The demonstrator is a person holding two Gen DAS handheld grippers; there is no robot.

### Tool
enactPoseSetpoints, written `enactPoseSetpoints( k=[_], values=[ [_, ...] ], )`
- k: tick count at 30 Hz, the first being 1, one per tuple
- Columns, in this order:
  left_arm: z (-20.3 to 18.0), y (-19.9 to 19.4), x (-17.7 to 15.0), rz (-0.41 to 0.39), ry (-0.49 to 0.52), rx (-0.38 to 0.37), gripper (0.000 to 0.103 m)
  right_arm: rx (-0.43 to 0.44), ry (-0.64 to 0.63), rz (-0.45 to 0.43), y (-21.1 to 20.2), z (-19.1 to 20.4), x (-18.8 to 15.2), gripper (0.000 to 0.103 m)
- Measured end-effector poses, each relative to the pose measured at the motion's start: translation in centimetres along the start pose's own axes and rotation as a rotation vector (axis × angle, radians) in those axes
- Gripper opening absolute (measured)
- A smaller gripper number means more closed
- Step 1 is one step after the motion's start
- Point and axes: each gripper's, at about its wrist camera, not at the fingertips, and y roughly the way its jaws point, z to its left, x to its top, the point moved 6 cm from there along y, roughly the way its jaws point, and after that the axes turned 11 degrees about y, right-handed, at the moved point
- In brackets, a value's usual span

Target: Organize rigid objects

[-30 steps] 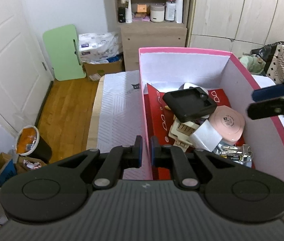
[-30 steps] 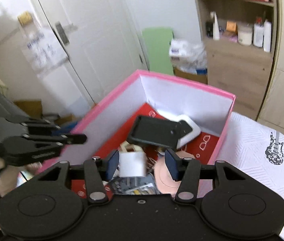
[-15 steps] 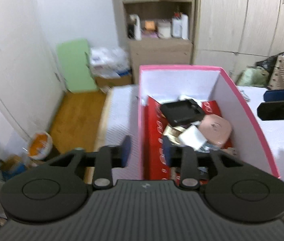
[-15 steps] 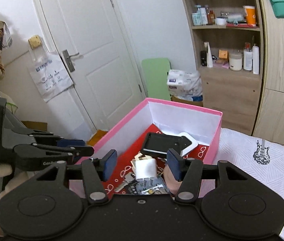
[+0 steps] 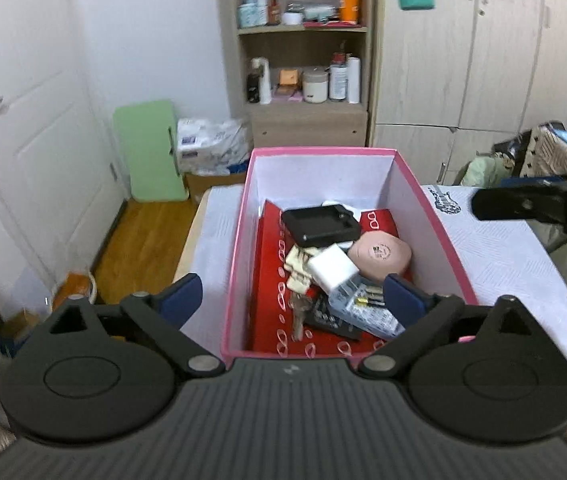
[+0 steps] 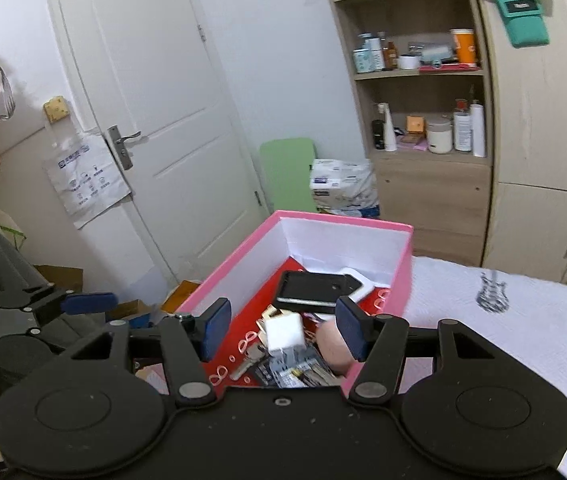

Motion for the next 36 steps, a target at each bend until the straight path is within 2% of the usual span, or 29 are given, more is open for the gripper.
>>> enactPoseSetpoints(
  k=[2,5,7,8,11,13,19,25,29,32,36],
  values=[
    [-0.3,-0.3,-0.6,0.01,-0.02,0.002,0.102,-0.024,0.0,0.001,-1.1,-0.2,-0.5,0.065],
    [-0.8,-0.2,-1.6,0.032,-0.045,-0.007,0.103,-0.055,-0.006,-0.014,-2.5,-0.4,-1.2,0.076],
    [-1.5,0.1,-2.3,0.071,-0.052,-0.034,0.103,-0.076,0.017,-0.029,-3.4,-0.6,-1.5,0.098],
    [-1.8,0.4,-2.6,0.098,-0.058,-0.045,0.103,-0.087,0.029,-0.037,-3.8,-0.7,-1.8,0.101],
    [-2.5,1.2,-3.5,0.174,-0.064,-0.069,0.103,-0.136,0.049,-0.065,-5.0,-0.9,-2.4,0.101],
    [-2.7,1.3,-3.8,0.19,-0.063,-0.058,0.103,-0.157,0.064,-0.071,-5.8,-1.0,-3.0,0.102],
    [-2.6,0.0,-4.0,0.146,-0.076,-0.004,0.103,-0.168,0.078,-0.032,-7.0,-1.4,-4.7,0.101],
    [-3.4,-0.5,-4.5,0.138,-0.063,-0.031,0.103,-0.248,0.077,-0.025,-7.4,-1.8,-6.1,0.101],
    [-4.0,-0.6,-4.7,0.138,-0.064,-0.045,0.103,-0.26,0.089,-0.028,-8.0,-1.8,-6.6,0.101],
    [-4.3,-0.8,-4.9,0.137,-0.058,-0.041,0.103,-0.272,0.091,-0.027,-8.5,-1.7,-7.0,0.101],
    [-4.3,-0.8,-5.1,0.145,-0.061,-0.037,0.103,-0.333,0.088,-0.041,-8.9,-1.9,-7.3,0.101]
  ],
)
